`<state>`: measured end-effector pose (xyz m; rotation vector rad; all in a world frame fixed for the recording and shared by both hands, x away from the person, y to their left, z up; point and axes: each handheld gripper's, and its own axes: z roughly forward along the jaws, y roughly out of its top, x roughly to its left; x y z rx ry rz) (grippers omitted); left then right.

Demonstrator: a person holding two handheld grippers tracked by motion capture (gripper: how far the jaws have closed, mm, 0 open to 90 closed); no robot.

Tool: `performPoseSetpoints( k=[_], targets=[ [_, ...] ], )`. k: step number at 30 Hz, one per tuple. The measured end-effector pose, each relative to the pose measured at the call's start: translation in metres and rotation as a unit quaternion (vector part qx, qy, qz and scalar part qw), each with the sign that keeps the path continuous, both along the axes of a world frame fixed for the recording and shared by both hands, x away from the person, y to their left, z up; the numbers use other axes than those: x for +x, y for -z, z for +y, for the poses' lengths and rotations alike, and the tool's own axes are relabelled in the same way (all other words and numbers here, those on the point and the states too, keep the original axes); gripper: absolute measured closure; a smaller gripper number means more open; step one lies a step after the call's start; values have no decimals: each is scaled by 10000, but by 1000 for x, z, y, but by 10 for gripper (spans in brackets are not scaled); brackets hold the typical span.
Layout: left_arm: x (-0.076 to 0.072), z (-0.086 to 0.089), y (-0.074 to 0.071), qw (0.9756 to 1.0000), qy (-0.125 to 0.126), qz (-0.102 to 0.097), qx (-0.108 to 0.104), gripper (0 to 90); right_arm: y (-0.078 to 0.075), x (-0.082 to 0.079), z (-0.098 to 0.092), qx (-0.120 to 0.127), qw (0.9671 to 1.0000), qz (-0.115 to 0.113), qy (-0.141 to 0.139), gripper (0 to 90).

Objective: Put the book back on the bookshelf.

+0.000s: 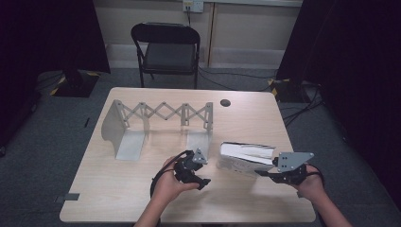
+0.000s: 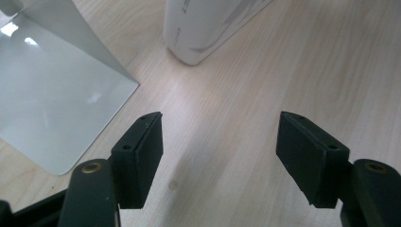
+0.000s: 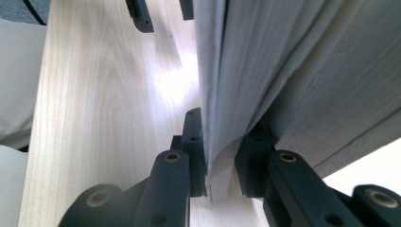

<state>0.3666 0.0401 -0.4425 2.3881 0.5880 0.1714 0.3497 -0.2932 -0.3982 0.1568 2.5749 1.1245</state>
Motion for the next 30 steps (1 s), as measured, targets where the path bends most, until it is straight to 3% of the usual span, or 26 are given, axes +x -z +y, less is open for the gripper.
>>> performPoseSetpoints(
  k=[5,13,16,30],
  targets=[
    [4,-1,-5,9999,11,138,41,321,-1,-2,1,1,10000,44,-28,768],
    [9,3,-5,9997,-43,145,166,295,-2,0,1,82,9997,193,-81,769],
    [9,4,-4,9998,-53,178,90,293,-2,1,0,125,9995,262,-109,769],
    [8,7,-2,9997,-50,215,129,281,-2,6,1,288,9980,525,-194,769]
  ],
)
